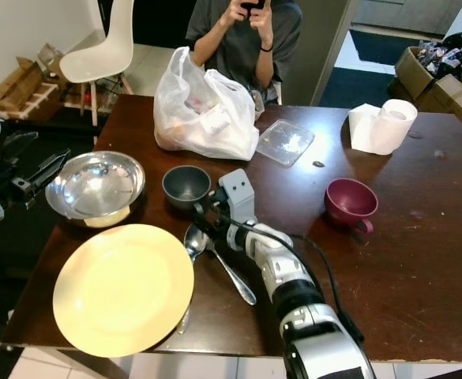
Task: Setting the table
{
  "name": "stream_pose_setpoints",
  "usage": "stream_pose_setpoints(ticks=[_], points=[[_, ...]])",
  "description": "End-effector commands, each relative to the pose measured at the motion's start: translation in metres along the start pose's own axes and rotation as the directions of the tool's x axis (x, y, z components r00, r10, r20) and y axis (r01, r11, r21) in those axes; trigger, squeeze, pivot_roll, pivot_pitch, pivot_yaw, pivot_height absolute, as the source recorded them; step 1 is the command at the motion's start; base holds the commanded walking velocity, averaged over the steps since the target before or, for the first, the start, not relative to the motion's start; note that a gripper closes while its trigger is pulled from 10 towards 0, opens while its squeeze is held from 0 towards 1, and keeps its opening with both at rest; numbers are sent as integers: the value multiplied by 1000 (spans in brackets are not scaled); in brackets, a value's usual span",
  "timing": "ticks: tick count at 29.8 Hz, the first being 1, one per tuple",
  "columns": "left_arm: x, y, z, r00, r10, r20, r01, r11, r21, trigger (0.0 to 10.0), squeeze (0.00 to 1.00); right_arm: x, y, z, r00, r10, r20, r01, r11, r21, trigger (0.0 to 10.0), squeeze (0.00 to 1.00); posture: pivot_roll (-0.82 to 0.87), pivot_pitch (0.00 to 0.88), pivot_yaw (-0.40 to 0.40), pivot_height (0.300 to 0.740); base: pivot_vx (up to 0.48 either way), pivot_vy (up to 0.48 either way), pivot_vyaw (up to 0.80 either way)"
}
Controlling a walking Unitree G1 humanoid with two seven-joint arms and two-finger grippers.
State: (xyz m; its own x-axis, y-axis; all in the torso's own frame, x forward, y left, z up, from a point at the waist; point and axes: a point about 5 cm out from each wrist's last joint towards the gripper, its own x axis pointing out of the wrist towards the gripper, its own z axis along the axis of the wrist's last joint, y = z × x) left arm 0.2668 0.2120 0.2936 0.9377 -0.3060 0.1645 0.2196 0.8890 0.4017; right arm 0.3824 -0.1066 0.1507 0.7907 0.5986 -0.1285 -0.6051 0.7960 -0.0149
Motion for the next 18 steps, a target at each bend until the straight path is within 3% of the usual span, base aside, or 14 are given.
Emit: stream_pose_setpoints(ticks=[1,14,15,16,17,18], points=[[-3,0,4,1000,1,2,-1,1000,2,10000,0,1,1,-3,1000,-2,-6,2,1000,13,10000,0,288,138,51,740,0,0,0],[-4,1,8,1000,12,-9,-13,1000,-15,10000,0,9,2,-5,996,-33,-85,24,994,-107,10000,0,297,154,47,740,0,0,0],[-3,2,8,1000,15,-9,-15,1000,-16,10000,0,9,1,-5,995,-41,-91,31,993,-116,9569,0,297,153,46,740,0,0,0],[-4,2,9,1000,18,-10,-18,1000,-18,10000,0,8,0,-5,994,-57,-95,45,991,-127,7529,0,298,153,47,740,0,0,0],[-4,2,9,1000,20,-11,-20,1000,-20,10000,0,8,-1,-5,993,-67,-97,54,990,-133,7529,0,298,153,48,740,0,0,0],[-4,2,9,1000,22,-12,-22,1000,-21,10000,0,8,-2,-5,993,-72,-96,59,989,-134,6863,0,298,154,49,740,0,0,0]])
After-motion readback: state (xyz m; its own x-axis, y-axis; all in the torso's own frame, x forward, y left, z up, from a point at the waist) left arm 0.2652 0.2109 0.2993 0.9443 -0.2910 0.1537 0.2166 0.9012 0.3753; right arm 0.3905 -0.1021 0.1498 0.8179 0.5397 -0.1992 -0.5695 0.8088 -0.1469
